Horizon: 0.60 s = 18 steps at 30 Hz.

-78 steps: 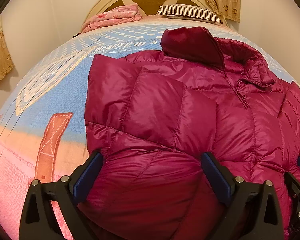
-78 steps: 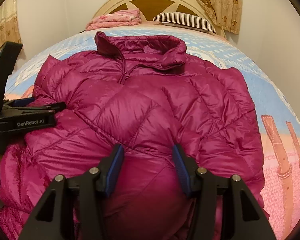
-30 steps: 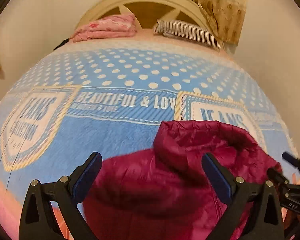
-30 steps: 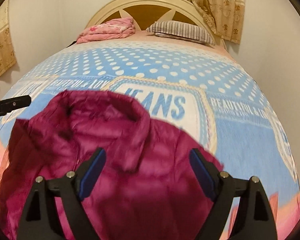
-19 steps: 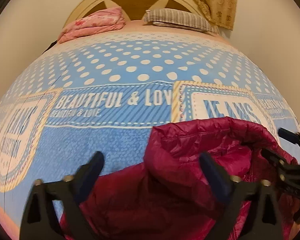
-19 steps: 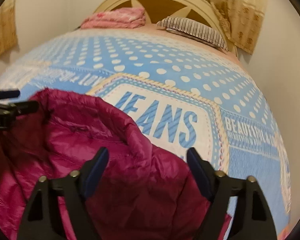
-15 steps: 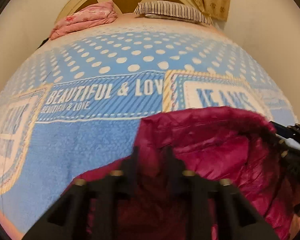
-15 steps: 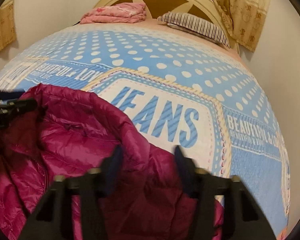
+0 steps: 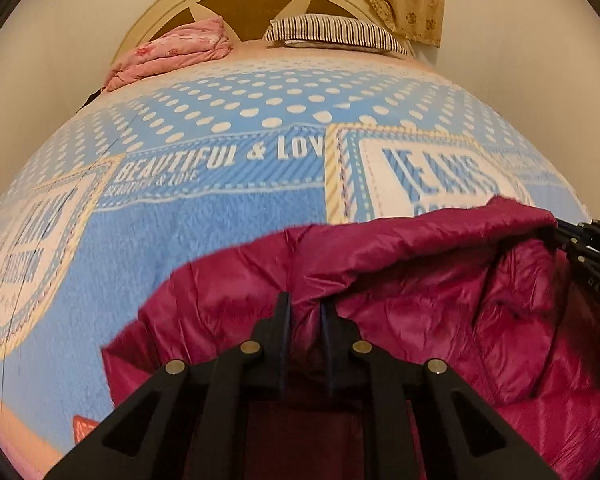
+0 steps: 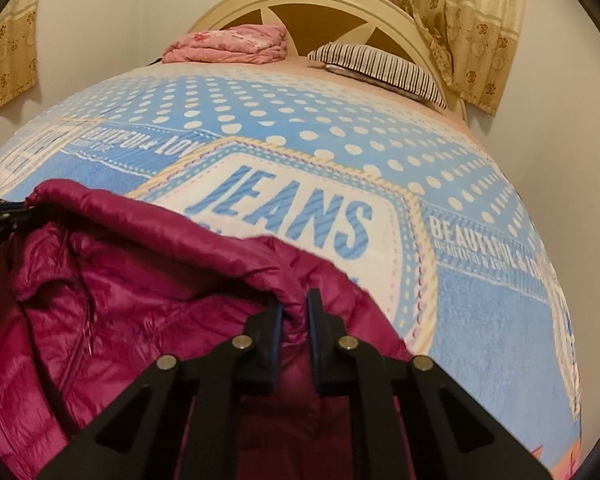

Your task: Fold large clothes

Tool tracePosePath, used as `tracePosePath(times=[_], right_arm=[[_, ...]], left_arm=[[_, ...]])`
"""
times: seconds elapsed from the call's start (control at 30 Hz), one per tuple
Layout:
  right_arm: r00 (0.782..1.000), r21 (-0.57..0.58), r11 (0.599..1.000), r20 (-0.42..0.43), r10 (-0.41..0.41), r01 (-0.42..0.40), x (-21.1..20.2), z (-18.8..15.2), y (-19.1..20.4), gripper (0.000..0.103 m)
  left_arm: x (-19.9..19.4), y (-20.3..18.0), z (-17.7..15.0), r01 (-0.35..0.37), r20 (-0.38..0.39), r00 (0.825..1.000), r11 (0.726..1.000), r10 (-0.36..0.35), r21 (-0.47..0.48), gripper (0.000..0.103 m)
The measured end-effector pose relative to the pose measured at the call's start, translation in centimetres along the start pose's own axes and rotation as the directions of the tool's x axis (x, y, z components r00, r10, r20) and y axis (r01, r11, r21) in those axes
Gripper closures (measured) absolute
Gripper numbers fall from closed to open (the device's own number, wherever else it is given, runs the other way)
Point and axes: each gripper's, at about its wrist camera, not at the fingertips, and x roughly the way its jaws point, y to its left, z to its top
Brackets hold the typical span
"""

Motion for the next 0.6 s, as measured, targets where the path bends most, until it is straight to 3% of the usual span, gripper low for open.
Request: tracePosePath(times=[0.2,0.27,0.37,0.4,0.43,0.5,0.6], right_arm=[[1.000,0.002,1.000,-0.018,-0.013,0.013,0.5,-2.0,0.0,0.090],[1.000,0.006,1.000,-0.016,-0.017,0.017,0.6,-2.2,-0.1,0.090],[1.000,0.008,1.000,-0.011,-0.017,0.017,0.6,-2.3,-0.2,0.090],[1.000,0.006,1.000,-0.011,-0.019,0.019,0.6,-2.3,-0.1,0.090],[1.000,0.003,1.000,-0.011,-0.020,0.020,0.6,-2.4,-0.1,0.090],[1.000,-0.001,1.000,-0.010,-0.023,0.023,0.7,-2.5,-0.1,0.090],[1.000,0.000,1.000,-0.010,-0.023,0.023,0.8,-2.8,-0.1,0.090]], left_arm=[[-0.9,-1.0,-0.5,-0.017,0.022,1.000,0.999,0.017,0.032,0.089],[-2.1,-1.2,-0.5,-0.024,0.042,0.999,0.999,0.023,0.037,0.084],[-5.1,-0.9,-0.3,-0.030,0.141,0.990,0.999,0.029,0.010,0.042],[-6.3,-0.5,-0.2,-0.028,0.185,0.982,0.999,0.031,-0.016,0.022],[-7.6,-0.1,0.1,-0.019,0.241,0.970,0.999,0.030,-0.050,0.016],[-8.3,0.2,1.1,0.016,0.280,0.960,0.997,0.006,-0.078,0.015],[-7.0,-0.6,3.4,0.017,0.253,0.967,0.994,0.010,-0.105,0.015]])
